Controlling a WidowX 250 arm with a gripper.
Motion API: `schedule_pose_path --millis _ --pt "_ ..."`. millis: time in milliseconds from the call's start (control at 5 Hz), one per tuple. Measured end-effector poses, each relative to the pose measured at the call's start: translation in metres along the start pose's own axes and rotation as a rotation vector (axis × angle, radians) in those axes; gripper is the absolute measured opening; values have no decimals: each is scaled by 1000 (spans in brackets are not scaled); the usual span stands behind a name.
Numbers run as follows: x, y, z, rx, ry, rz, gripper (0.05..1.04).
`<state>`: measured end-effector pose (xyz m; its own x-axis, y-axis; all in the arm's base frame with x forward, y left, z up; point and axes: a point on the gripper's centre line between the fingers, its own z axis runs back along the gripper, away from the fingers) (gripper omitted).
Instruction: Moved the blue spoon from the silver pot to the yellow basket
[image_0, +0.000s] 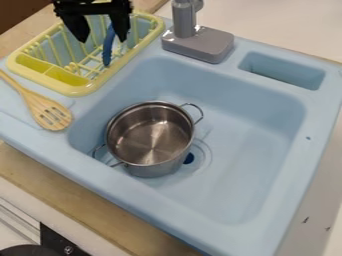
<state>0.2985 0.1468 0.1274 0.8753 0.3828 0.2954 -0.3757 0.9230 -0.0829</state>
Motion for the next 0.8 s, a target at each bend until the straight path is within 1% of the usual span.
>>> schedule_pose_path --millis 200,400,600,800 --pt "-4 -3 8 -12 -7 7 999" --pt "-12 -6 13 -16 9 19 999" --pt "-26 -15 20 -43 24 -19 999" --pt "-42 -24 25 -46 61 -127 999"
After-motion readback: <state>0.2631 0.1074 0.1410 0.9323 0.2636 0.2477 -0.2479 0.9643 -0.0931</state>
